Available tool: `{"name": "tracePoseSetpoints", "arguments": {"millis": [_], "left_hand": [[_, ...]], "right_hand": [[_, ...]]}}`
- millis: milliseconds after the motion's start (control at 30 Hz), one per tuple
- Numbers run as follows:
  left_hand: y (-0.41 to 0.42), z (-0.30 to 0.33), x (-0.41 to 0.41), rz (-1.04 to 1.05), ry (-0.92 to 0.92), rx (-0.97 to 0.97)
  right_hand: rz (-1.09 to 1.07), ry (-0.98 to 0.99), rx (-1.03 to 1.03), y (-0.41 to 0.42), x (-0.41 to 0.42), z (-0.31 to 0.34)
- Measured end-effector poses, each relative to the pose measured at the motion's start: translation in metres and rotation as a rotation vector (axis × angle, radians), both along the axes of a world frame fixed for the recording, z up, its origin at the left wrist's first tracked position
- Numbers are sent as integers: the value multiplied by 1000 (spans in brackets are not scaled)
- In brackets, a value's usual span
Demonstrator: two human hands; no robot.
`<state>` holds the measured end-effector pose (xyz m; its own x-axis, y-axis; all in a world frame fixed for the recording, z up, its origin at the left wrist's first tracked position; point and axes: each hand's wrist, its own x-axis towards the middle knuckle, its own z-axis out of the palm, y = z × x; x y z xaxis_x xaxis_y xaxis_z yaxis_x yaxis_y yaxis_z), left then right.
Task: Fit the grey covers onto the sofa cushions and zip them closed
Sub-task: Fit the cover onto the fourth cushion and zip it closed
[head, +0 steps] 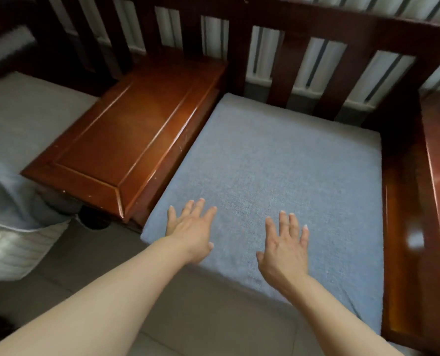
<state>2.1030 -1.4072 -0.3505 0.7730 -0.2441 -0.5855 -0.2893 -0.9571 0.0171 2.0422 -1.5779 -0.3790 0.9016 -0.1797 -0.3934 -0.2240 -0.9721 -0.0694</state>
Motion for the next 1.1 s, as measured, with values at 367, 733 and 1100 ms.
{"name": "tracePoseSetpoints", "arguments": {"millis": [367, 733, 1100], "left_hand": [[146, 58, -32, 365, -215, 29], [285, 28, -53, 710, -205, -89], [433, 21, -46, 913, -217, -31]], "right_hand": [[300, -130, -15, 105, 40, 54], [649, -169, 52, 283, 75, 51], [874, -159, 73, 449, 106, 36]]}}
